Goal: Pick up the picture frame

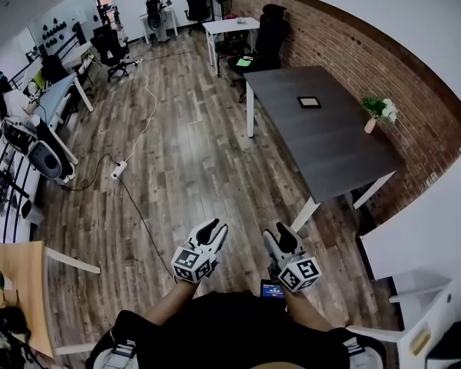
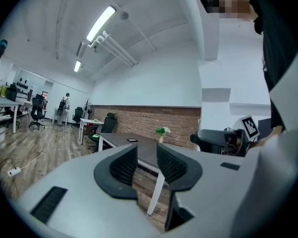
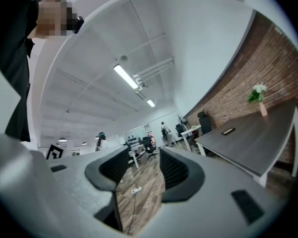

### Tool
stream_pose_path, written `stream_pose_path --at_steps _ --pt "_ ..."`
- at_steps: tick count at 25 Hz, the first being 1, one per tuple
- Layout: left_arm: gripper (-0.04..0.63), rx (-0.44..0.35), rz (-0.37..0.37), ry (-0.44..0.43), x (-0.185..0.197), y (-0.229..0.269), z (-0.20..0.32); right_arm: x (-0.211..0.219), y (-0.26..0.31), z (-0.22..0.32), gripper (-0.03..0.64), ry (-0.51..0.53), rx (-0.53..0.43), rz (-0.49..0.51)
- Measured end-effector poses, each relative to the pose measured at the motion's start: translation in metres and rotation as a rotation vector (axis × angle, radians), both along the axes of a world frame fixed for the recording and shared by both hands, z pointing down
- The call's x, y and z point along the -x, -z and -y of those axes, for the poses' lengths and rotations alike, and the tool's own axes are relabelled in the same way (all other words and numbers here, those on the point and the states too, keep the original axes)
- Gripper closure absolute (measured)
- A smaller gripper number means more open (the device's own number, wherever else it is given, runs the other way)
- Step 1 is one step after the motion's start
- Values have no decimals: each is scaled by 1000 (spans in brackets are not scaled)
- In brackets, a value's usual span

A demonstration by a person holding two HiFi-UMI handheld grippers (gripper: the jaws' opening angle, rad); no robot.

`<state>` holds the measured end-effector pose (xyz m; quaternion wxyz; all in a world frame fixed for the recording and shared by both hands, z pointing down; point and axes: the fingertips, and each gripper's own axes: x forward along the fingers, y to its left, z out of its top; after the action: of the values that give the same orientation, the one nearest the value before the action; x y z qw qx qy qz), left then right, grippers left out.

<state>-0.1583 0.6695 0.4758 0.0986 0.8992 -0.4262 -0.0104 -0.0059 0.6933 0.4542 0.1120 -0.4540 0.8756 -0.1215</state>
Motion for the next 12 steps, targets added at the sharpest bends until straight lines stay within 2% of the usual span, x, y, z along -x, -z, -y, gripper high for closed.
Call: stream_pose_path --at_steps 3,12 --pt "491 6 6 26 -2 -2 -4 2 -5 -3 419 67 -21 -14" --pt "491 2 10 48 -10 2 6 -19 -14 12 419 59 -10 46"
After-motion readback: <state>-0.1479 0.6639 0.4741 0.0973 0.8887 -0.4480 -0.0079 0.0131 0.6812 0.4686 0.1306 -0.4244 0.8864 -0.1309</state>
